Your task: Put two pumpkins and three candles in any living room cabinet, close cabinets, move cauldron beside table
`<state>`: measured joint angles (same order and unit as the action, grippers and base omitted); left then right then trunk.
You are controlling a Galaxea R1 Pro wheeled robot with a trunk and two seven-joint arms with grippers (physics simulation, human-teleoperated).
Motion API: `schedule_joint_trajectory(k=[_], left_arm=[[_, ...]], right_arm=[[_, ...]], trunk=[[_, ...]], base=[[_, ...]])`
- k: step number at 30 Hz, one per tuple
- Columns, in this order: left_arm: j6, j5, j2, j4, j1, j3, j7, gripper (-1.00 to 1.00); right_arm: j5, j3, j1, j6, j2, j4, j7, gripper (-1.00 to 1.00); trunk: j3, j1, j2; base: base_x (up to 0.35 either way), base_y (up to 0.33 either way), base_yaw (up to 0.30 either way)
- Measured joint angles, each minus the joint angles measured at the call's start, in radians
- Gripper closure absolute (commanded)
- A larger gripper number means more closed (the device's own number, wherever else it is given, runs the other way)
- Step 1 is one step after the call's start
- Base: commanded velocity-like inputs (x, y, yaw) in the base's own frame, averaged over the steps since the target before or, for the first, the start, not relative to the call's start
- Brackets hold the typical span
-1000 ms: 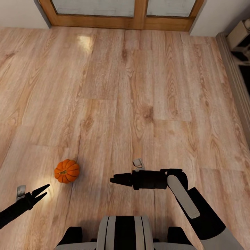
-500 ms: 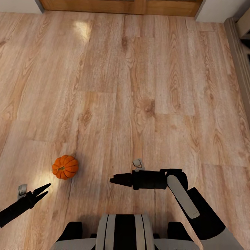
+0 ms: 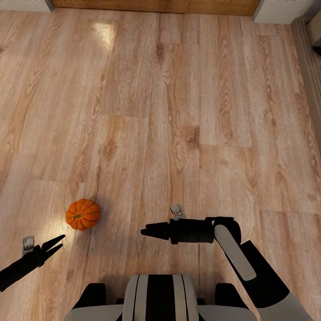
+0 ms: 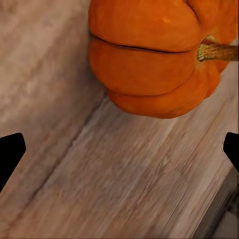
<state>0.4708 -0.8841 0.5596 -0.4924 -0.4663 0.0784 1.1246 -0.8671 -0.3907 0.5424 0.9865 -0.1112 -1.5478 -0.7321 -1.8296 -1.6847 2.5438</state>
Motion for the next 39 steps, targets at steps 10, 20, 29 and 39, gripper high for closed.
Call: schedule_joint_trajectory(k=[10, 20, 29, 39], left_arm=[[-0.001, 0.001, 0.000, 0.000, 0.000, -0.001, 0.009, -1.00], [-0.002, 0.001, 0.000, 0.002, 0.000, -0.002, 0.009, -1.00], [-0.002, 0.000, 0.000, 0.002, 0.000, 0.000, 0.009, -1.00], [-0.002, 0.000, 0.000, 0.003, 0.000, 0.000, 0.009, -1.00]], right_arm=[[0.000, 0.000, 0.000, 0.000, 0.000, 0.000, 0.000, -1.00], [0.001, -0.002, 0.000, 0.000, 0.001, 0.000, 0.000, -1.00], [0.001, -0.002, 0.000, 0.000, 0.000, 0.000, 0.000, -1.00], [0.001, -0.001, 0.000, 0.000, 0.000, 0.000, 0.000, -1.00]], trunk=[[0.000, 0.000, 0.000], [0.000, 0.000, 0.000], [0.000, 0.000, 0.000], [0.000, 0.000, 0.000]], base=[[0.086, 0.023, 0.000], [0.077, 0.060, 0.000], [0.044, -0.051, 0.000], [-0.024, -0.026, 0.000]])
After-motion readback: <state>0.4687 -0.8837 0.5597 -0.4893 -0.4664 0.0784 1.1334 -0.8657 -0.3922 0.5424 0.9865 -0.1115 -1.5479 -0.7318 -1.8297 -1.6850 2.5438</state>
